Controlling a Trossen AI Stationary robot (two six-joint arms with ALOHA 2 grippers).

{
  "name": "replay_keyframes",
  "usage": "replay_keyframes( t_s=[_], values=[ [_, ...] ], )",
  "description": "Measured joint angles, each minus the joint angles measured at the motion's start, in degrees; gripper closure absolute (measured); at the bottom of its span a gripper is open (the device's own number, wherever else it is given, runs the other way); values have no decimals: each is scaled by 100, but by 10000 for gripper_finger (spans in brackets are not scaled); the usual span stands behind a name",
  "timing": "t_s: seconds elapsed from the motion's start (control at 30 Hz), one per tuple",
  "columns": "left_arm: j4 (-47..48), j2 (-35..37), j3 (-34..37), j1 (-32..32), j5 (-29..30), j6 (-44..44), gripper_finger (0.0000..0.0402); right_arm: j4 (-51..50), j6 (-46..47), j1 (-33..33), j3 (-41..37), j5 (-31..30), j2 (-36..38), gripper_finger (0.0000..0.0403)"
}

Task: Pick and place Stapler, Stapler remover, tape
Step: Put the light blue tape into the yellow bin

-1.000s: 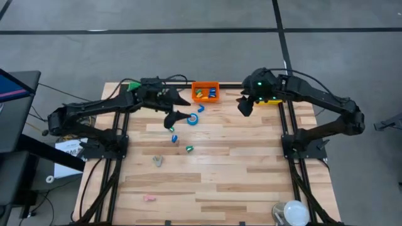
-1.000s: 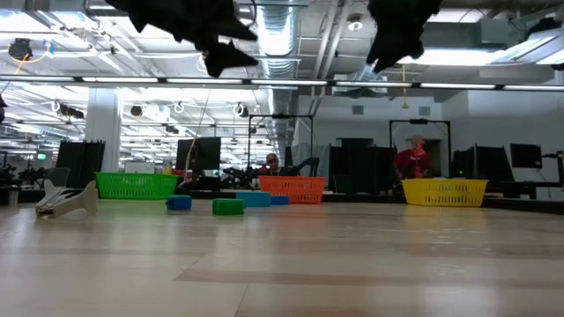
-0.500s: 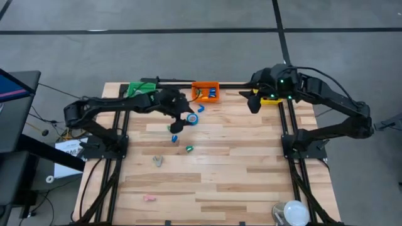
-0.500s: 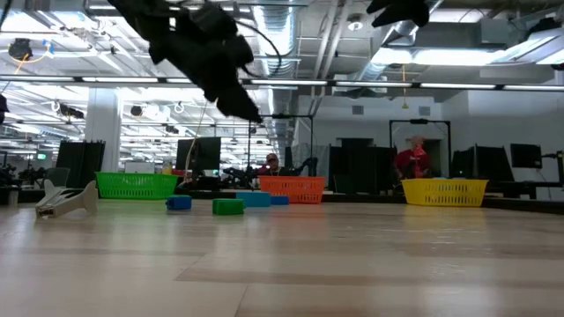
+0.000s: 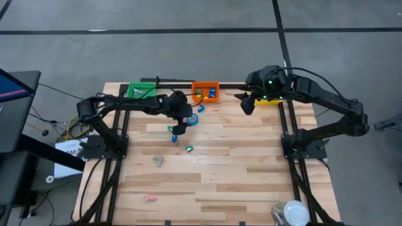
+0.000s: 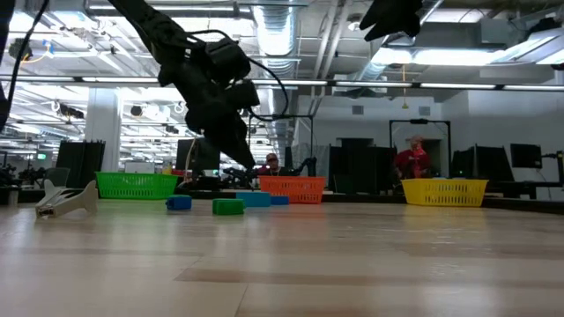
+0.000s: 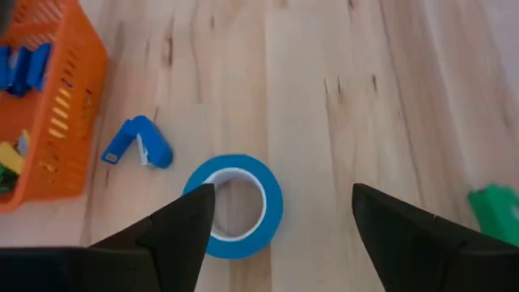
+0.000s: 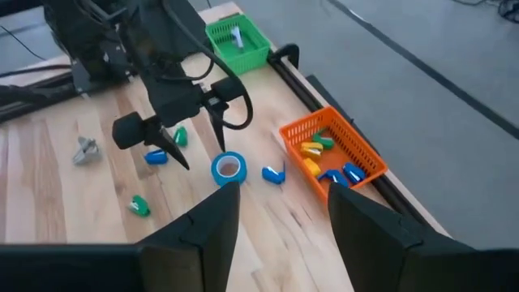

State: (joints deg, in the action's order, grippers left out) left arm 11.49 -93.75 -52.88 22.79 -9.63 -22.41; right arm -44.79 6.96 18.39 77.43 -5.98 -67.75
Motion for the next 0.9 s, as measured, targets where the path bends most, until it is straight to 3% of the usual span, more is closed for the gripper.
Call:
replay_keyframes(
  t_s=[0.37, 0.63, 0.9],
  values=[
    [-13, -503, 2, -145, 301, -624, 150, -15, 2, 0, 0, 20, -189, 227],
    [-196, -835, 2, -225, 1031, -630, 160, -50, 13, -4, -2, 26, -161, 228],
    [-361, -791, 4, -225, 818, -938, 160, -64, 17, -7, -2, 117, -161, 234]
  ],
)
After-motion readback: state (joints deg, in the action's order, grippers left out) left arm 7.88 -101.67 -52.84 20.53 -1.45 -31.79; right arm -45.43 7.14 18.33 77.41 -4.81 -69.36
